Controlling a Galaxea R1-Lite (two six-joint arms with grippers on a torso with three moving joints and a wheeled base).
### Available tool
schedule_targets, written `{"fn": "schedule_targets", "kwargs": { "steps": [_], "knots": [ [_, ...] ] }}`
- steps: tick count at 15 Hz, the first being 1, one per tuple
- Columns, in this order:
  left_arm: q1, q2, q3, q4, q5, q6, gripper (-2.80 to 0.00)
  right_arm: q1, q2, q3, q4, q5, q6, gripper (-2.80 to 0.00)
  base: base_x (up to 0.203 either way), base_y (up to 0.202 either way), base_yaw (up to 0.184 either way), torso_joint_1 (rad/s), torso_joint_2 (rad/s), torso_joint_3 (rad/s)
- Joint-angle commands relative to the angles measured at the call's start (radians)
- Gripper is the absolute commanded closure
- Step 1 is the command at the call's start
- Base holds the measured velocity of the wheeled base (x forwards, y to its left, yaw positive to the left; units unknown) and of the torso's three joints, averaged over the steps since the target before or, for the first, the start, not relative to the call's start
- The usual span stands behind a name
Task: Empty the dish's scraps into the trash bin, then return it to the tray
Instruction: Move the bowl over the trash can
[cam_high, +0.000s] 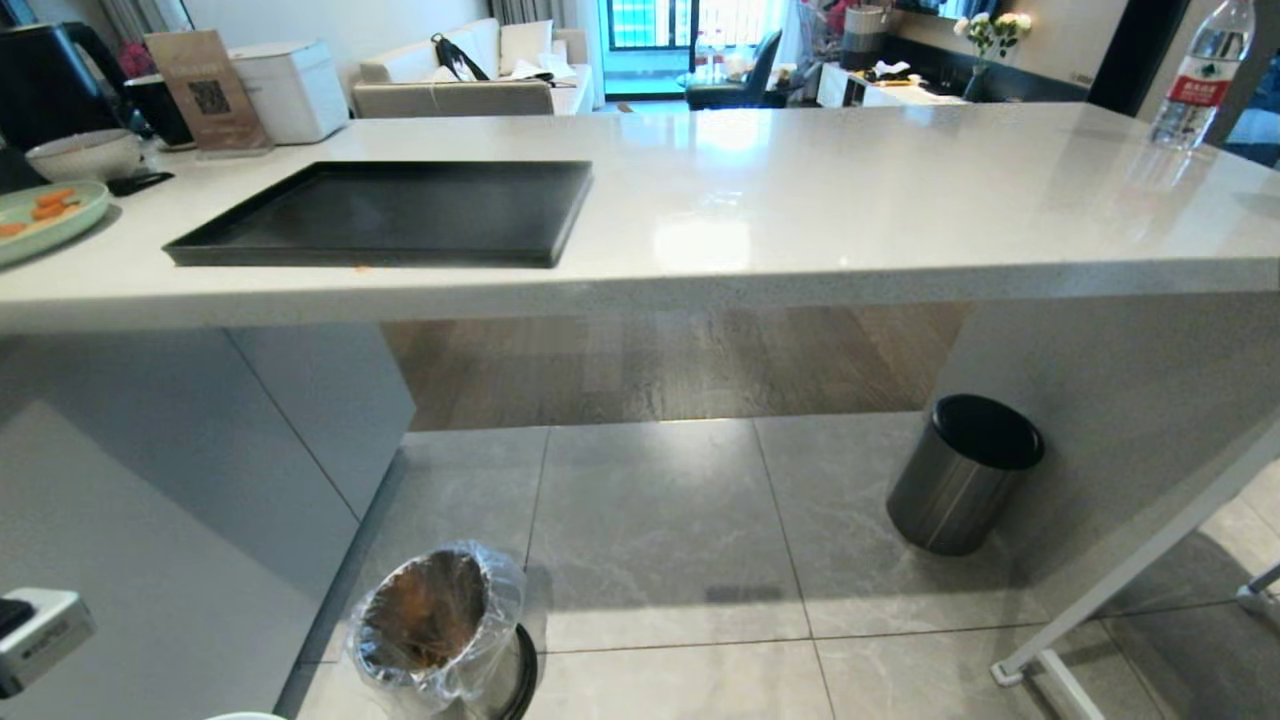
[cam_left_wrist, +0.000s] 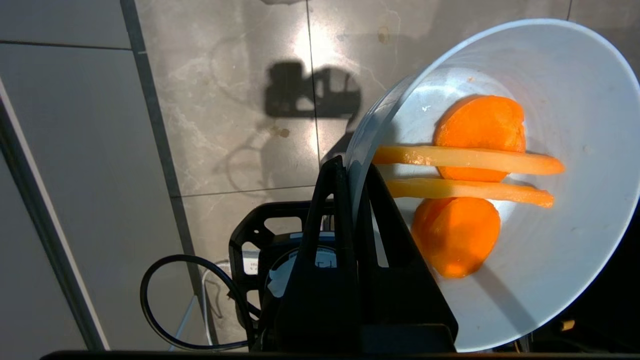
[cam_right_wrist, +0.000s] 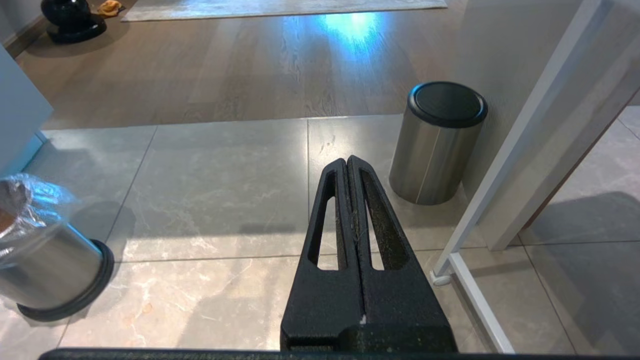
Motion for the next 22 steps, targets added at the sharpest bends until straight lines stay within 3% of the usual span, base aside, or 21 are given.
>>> {"fn": "schedule_targets", "kwargs": {
  "steps": [1,5,22],
  "knots": [
    [0.0,0.001,0.003,0.004,-0.001,0.0,0.0,0.0,0.001,0.0,0.0,0.0,0.0,0.0,0.0,0.0,0.0,-0.002,0.43,0.427],
    [0.0,0.001,0.003,0.004,0.0,0.0,0.0,0.0,0.0,0.0,0.0,0.0,0.0,0.0,0.0,0.0,0.0,0.007,0.31,0.336],
    [-0.001,-0.004,0.011,0.003,0.0,0.0,0.0,0.0,0.0,0.0,0.0,0.0,0.0,0.0,0.0,0.0,0.0,0.004,0.02,0.025]
  ]
}}
